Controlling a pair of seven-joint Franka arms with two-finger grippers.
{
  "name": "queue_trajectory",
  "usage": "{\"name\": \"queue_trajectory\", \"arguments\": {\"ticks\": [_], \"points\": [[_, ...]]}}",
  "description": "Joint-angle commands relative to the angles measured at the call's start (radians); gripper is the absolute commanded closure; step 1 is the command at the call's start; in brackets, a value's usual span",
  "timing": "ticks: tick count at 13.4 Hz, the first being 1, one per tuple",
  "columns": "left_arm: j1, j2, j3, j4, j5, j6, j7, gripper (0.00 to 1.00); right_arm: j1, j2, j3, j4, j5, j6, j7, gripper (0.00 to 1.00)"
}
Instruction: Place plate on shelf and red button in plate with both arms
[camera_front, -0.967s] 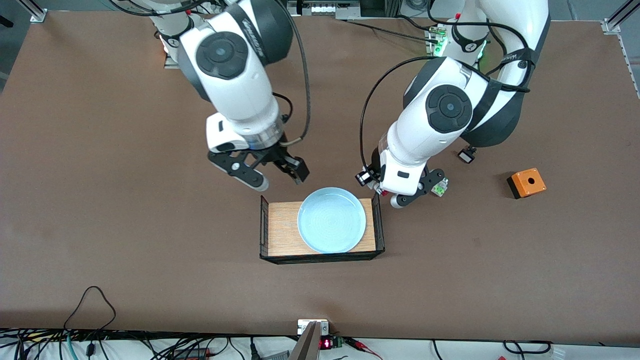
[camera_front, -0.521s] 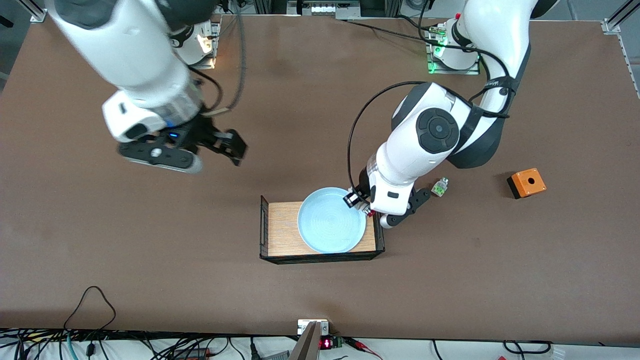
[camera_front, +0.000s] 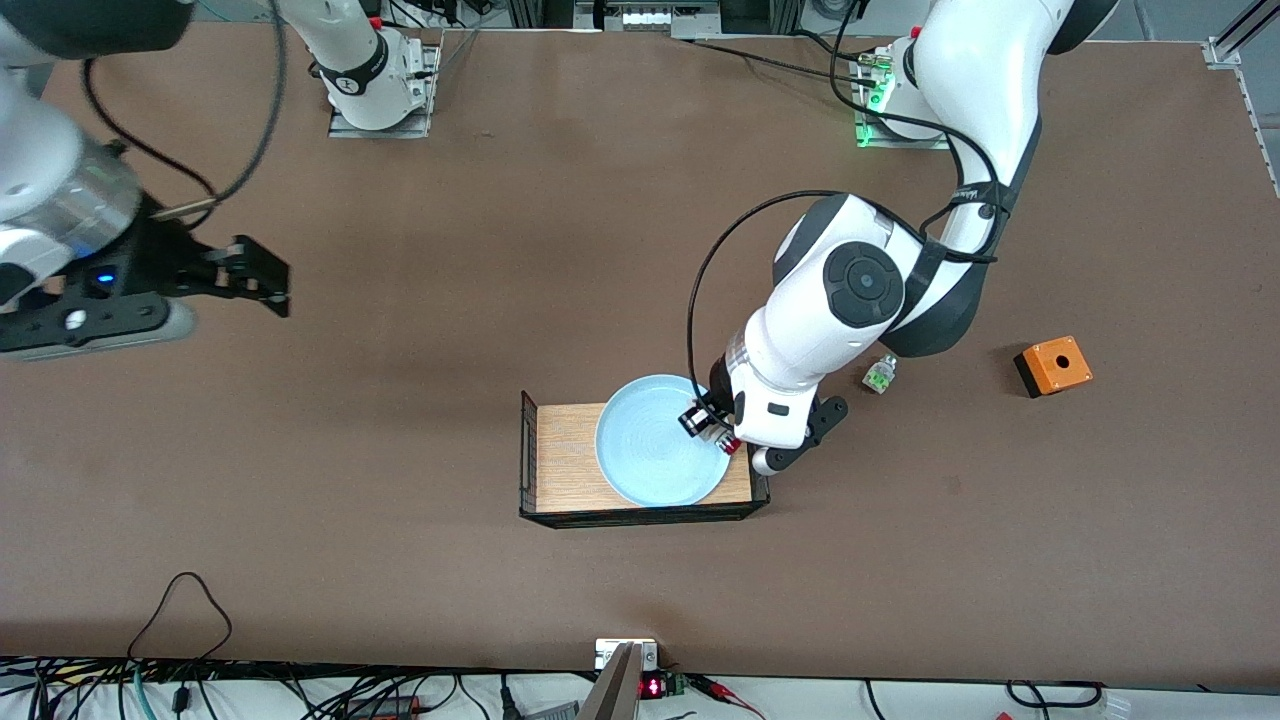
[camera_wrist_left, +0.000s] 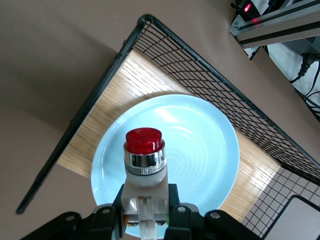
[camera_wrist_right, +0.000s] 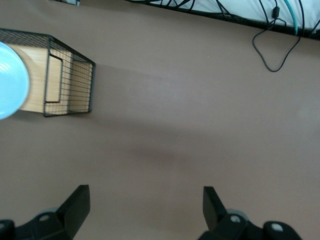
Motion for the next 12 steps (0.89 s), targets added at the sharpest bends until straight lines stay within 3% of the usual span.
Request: {"name": "queue_trajectory", "arguments": {"ticks": [1,7,9,10,11,12], "points": [[-0.020,0.036,0.009,0.045,0.008,0.007,-0.019,0.90,-0.037,-0.023,0.020,-0.023,-0.008,-0.010,-0.055,0.00],[-0.023,0.065,0.010,0.043,0.008,0.009,-0.019,0.90,-0.057,-0.019,0.022,-0.092,-0.034,0.004,-0.043,0.00],[-0.023,0.072,0.010,0.043,0.008,0.007,-0.018,0.83,-0.089,-0.056,0.022,-0.148,-0.034,-0.014,-0.047,0.00],[-0.021,0.072,0.010,0.043,0.008,0.007,-0.015,0.54,-0.112,-0.082,0.023,-0.199,-0.029,-0.007,-0.050,0.00],[-0.023,0.071,0.010,0.045,0.012,0.009,0.000,0.01,-0.132,-0.107,0.026,-0.251,-0.028,0.005,-0.058,0.00],[-0.024,0.068,0.013,0.045,0.015,0.009,0.002,0.00,-0.136,-0.133,0.026,-0.300,-0.032,0.031,-0.066,0.00]]}}
